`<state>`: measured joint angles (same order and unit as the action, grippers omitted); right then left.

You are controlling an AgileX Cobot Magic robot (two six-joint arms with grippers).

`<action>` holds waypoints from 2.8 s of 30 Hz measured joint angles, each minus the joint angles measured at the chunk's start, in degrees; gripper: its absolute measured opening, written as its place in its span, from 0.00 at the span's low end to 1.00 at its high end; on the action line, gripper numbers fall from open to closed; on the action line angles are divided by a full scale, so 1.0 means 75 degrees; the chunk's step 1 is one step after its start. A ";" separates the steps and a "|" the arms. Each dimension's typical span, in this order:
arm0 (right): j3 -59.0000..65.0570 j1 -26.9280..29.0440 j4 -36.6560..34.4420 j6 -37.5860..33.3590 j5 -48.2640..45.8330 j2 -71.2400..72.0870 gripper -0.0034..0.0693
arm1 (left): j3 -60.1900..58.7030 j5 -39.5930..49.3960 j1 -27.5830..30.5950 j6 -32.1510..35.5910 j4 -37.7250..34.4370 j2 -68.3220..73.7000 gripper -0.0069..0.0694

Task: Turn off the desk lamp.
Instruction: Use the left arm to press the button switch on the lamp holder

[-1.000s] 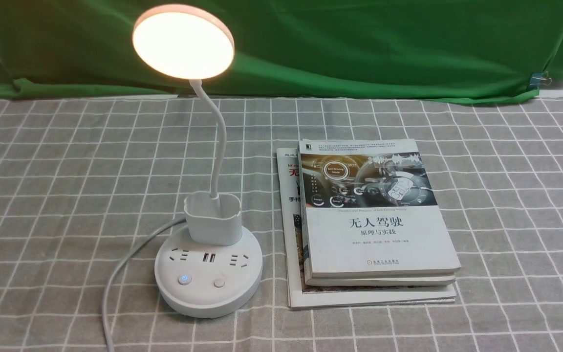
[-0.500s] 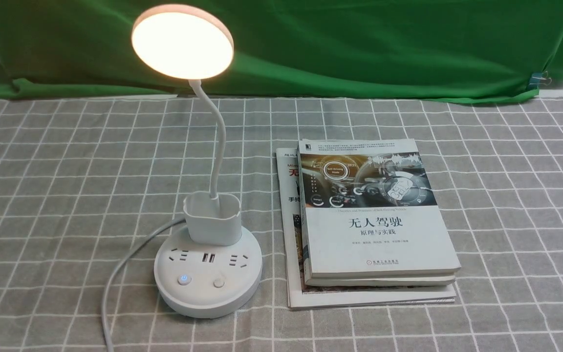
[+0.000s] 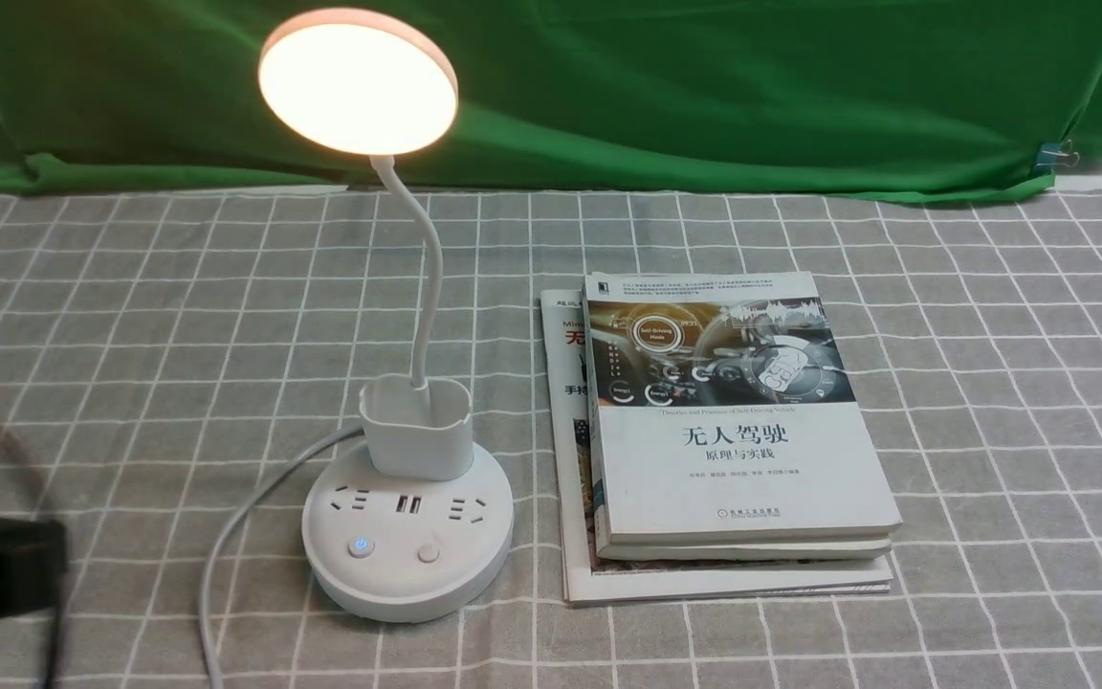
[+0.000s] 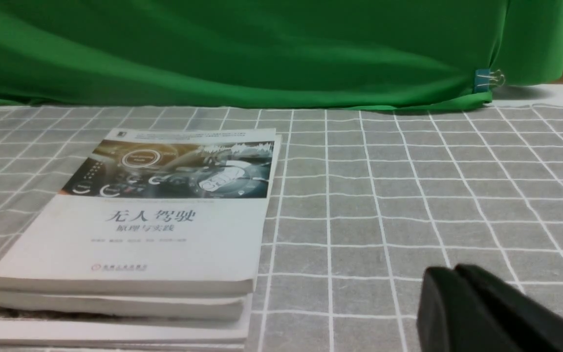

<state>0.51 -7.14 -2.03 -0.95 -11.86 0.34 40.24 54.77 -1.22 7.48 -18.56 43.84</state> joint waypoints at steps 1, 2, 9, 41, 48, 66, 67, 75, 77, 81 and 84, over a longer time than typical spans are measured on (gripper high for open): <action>0.0000 0.0000 0.0000 0.0000 0.0000 0.0000 0.10 | 0.0173 0.0159 -0.0129 0.0058 -0.0008 0.0386 0.09; 0.0000 0.0000 0.0000 0.0000 -0.0007 0.0000 0.10 | 0.0297 0.0215 -0.0269 0.0081 -0.0008 0.0749 0.09; 0.0000 0.0000 0.0000 0.0000 -0.0006 0.0000 0.10 | 0.1035 -0.0125 -0.2046 -0.0373 0.0790 0.3024 0.09; 0.0000 0.0000 0.0000 0.0000 -0.0006 0.0000 0.10 | 0.2838 -0.1384 -0.4248 -0.2005 0.2028 0.6979 0.09; 0.0000 0.0000 0.0000 0.0000 -0.0006 0.0000 0.10 | 0.2852 -0.1399 -0.4176 -0.2005 0.2019 0.7351 0.09; 0.0000 0.0000 0.0000 0.0000 -0.0006 0.0000 0.10 | 0.2876 -0.1512 -0.4080 -0.2005 0.2148 0.7163 0.09; 0.0000 0.0000 0.0000 0.0000 -0.0006 0.0000 0.10 | 0.2876 -0.1523 -0.4080 -0.2005 0.2148 0.7085 0.09; 0.0000 0.0000 0.0000 0.0000 -0.0006 0.0000 0.10 | 0.2876 -0.1691 -0.4080 -0.2005 0.2165 0.7019 0.09; 0.0000 0.0000 0.0000 0.0000 -0.0006 0.0000 0.10 | 0.2876 -0.1713 -0.4080 -0.2005 0.2165 0.7184 0.09; 0.0000 0.0000 0.0000 0.0000 -0.0006 0.0000 0.10 | 0.2876 -0.1678 -0.4080 -0.2005 0.2165 0.7585 0.09; 0.0000 0.0000 0.0000 0.0000 -0.0006 0.0000 0.10 | 0.2886 -0.1684 -0.4080 -0.2005 0.2165 0.7623 0.09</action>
<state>0.51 -7.14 -2.03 -0.95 -11.91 0.34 61.88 42.14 -31.82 -7.56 -2.32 101.01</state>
